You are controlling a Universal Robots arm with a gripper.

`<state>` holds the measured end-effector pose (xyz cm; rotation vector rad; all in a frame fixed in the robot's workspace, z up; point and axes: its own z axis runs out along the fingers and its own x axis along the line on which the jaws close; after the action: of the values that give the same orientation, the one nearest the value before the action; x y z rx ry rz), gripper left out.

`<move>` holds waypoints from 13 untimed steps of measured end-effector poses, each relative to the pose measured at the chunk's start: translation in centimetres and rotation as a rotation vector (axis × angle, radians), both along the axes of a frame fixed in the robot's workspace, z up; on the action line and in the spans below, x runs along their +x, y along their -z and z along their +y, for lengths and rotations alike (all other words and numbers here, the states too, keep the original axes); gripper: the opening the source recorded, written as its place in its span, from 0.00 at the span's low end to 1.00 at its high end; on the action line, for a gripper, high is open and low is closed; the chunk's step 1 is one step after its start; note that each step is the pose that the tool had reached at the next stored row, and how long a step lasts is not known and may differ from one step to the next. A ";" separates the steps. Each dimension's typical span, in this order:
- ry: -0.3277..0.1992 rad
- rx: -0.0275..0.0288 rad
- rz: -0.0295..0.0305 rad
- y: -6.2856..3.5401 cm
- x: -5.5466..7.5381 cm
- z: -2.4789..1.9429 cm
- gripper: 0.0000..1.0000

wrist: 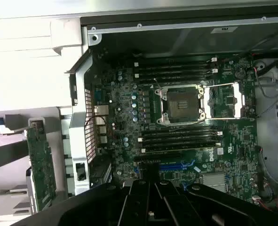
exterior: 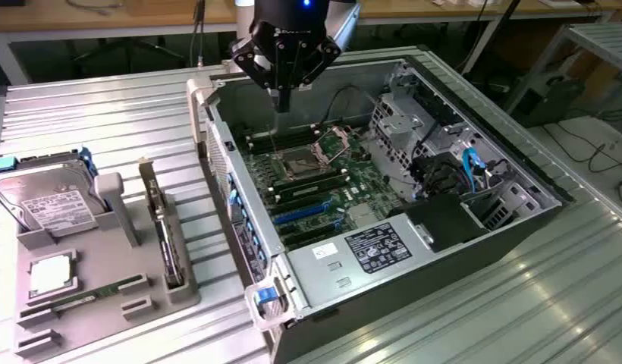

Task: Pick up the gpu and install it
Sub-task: 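Reach for the gpu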

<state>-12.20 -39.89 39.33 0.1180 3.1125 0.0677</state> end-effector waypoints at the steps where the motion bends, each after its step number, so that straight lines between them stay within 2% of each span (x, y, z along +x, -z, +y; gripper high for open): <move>1: 0.000 0.0000 0.0000 0.00 0.0 0.00 0.11; 13: 0.000 0.0000 0.0000 0.00 -1.0 0.00 0.11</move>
<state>-13.20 -39.89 39.33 0.1180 3.1125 0.0676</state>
